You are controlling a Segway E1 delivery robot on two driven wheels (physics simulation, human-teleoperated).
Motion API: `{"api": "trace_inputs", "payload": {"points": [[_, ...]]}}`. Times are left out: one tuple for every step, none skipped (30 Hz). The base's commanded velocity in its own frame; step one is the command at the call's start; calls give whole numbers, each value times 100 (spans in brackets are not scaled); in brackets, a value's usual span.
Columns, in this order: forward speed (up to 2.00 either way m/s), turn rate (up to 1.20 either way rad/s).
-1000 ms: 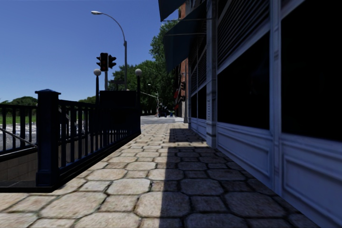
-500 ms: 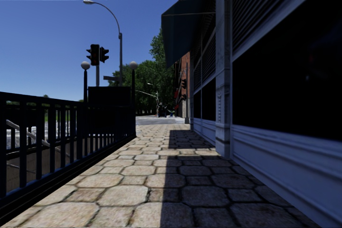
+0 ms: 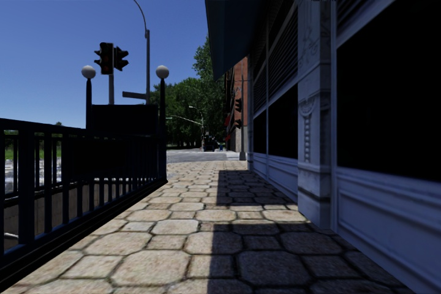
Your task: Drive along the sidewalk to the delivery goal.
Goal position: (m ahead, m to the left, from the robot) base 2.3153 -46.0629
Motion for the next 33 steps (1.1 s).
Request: {"api": "trace_inputs", "payload": {"points": [[200, -1], [200, -1], [200, -2], [200, -3], [200, -3], [200, -6], [200, -6], [200, -10], [200, 0], [200, 0], [200, 0], [200, 0], [200, 0], [200, 0], [200, 0], [200, 0], [200, 0], [200, 0], [200, 0], [200, 0], [200, 0], [200, 0], [200, 0], [200, -5], [200, -5], [200, -20], [200, -24], [200, -26], [200, -26], [200, -24], [200, -6], [200, 0], [200, 0]]}}
